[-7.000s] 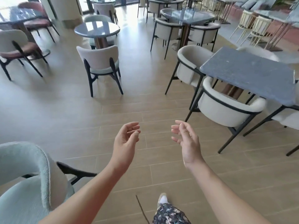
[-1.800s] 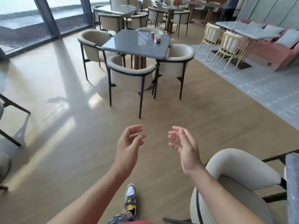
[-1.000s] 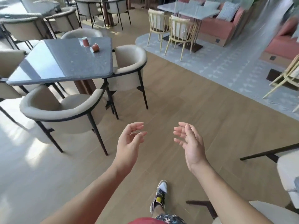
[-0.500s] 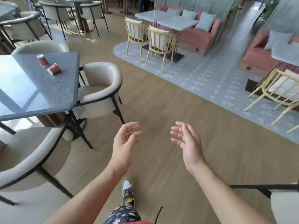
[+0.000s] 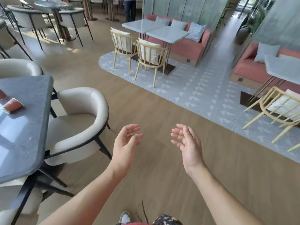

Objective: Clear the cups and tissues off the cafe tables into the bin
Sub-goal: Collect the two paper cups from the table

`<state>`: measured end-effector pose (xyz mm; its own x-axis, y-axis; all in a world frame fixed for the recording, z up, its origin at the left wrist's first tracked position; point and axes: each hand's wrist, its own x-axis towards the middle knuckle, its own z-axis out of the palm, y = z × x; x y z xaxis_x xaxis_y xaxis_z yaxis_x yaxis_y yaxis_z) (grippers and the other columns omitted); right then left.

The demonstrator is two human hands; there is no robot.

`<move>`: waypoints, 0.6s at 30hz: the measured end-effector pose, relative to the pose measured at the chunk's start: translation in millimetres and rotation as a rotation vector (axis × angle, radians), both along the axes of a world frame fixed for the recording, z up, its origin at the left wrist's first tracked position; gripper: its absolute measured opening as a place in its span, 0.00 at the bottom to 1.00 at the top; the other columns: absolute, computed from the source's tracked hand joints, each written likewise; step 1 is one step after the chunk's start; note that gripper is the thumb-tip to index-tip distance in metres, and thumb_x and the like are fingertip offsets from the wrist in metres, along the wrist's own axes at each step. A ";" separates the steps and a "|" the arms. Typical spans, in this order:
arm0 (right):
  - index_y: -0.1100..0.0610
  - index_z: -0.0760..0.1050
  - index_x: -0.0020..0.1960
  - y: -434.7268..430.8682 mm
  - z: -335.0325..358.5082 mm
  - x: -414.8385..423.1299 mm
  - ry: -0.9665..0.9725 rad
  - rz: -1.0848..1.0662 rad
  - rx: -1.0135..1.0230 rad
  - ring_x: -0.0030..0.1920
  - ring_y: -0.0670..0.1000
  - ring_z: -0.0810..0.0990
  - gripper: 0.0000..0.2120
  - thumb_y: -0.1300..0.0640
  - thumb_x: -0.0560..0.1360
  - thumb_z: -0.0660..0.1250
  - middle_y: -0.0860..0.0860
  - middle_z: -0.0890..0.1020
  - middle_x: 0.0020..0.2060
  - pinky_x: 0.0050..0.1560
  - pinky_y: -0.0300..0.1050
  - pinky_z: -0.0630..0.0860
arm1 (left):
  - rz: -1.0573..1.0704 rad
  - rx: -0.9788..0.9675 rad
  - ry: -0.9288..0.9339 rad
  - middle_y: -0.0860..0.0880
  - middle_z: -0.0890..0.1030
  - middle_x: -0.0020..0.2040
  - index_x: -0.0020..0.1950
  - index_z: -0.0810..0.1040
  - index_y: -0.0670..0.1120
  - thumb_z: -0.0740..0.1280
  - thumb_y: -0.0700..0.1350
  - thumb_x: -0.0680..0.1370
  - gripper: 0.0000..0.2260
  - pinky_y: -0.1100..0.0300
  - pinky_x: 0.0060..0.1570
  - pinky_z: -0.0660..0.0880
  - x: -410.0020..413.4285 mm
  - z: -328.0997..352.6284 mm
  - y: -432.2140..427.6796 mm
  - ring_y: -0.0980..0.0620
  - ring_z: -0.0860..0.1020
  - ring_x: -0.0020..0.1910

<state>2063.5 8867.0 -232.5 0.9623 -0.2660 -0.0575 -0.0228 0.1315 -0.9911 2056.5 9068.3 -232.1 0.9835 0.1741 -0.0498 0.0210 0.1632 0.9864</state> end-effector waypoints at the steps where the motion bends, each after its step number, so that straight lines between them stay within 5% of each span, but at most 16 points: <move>1: 0.52 0.82 0.59 1.0 0.8 18.9 -0.001 -0.002 0.001 0.55 0.53 0.84 0.19 0.41 0.78 0.63 0.56 0.86 0.54 0.55 0.51 0.80 | -0.004 0.000 -0.005 0.50 0.82 0.59 0.60 0.80 0.47 0.63 0.33 0.82 0.13 0.59 0.51 0.78 20.1 0.6 1.6 0.54 0.84 0.54; 18: 0.54 0.81 0.60 -20.9 -19.7 438.7 0.002 0.169 -0.024 0.53 0.52 0.85 0.20 0.42 0.78 0.62 0.57 0.85 0.53 0.54 0.52 0.81 | 0.153 -0.005 0.012 0.47 0.82 0.60 0.60 0.80 0.47 0.65 0.37 0.81 0.11 0.56 0.53 0.79 408.1 -19.8 -15.9 0.49 0.84 0.56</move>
<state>2502.2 8846.1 -252.2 0.9933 -0.1020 -0.0549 -0.0444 0.1023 -0.9938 2464.7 9052.4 -251.9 0.9449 0.3212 -0.0626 0.0073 0.1706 0.9853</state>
